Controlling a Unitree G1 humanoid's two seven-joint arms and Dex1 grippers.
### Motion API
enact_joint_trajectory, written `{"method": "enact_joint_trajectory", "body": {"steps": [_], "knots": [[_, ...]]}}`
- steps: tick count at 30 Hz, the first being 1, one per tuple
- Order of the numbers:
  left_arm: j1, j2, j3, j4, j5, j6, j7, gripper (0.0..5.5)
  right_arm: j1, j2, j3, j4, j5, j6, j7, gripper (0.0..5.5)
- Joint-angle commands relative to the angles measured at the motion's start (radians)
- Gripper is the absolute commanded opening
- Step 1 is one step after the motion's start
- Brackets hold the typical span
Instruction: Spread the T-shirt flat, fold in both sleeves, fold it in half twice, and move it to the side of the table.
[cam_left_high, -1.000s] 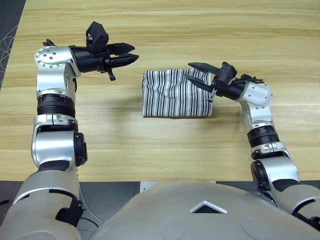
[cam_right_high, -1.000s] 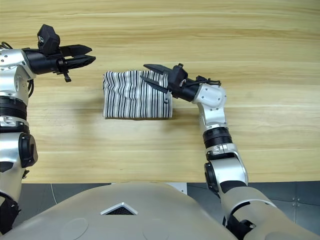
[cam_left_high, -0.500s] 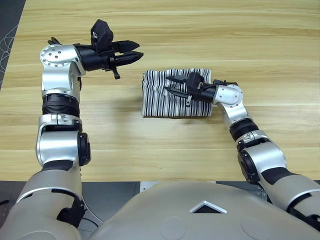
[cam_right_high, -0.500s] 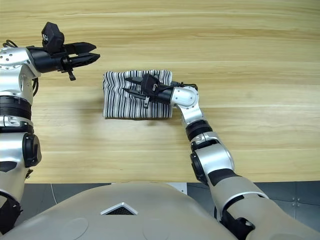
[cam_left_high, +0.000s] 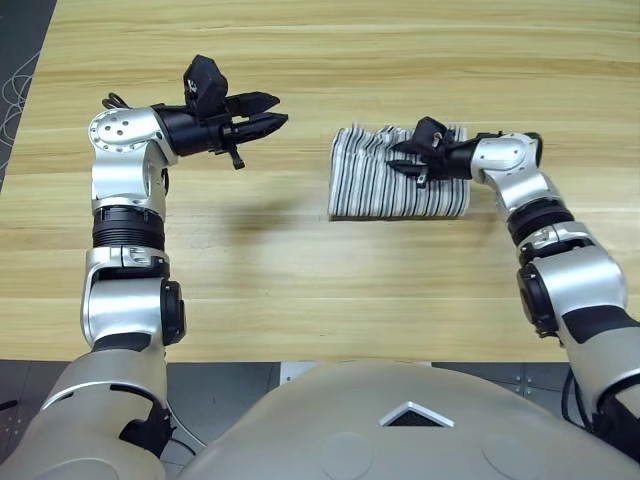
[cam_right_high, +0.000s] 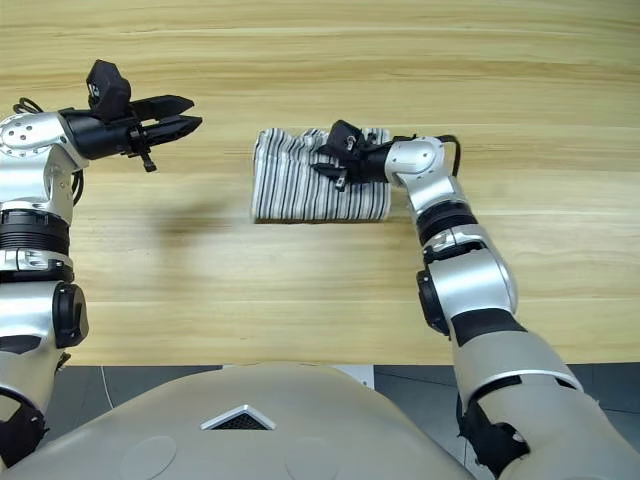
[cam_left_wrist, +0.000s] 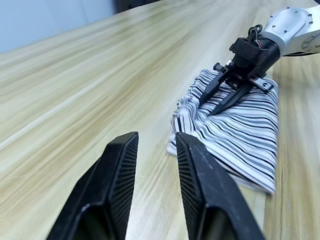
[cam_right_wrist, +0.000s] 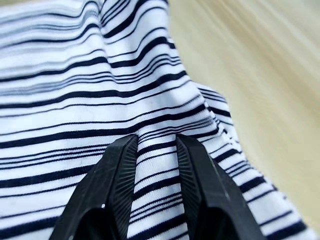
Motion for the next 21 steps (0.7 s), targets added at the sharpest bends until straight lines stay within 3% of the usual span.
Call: {"method": "enact_joint_trajectory", "body": {"steps": [1, 5, 12, 17, 21], "knots": [[-0.038, -0.046, 0.054, 0.089, 0.013, -0.041, 0.192, 1.39, 0.055, -0.167, 0.008, 0.117, -0.102, 0.033, -0.196, 1.39], [-0.099, -0.12, 0.14, 0.306, 0.003, -0.127, 0.47, 1.39, 0.069, -0.265, -0.161, 0.193, 0.007, 0.133, -0.453, 1.39], [-0.16, -0.187, 0.279, 0.49, -0.084, -0.235, 0.606, 1.39, 0.121, -0.303, -0.345, 0.223, 0.094, 0.238, -0.661, 1.39], [-0.202, -0.183, 0.315, 0.581, -0.05, -0.367, 0.803, 1.39, 0.007, -0.26, -0.397, 0.179, 0.078, 0.041, -0.865, 1.39], [-0.228, -0.19, 0.311, 0.605, -0.018, -0.453, 0.887, 1.39, -0.072, -0.251, -0.35, 0.129, -0.005, -0.111, -1.023, 1.39]]}}
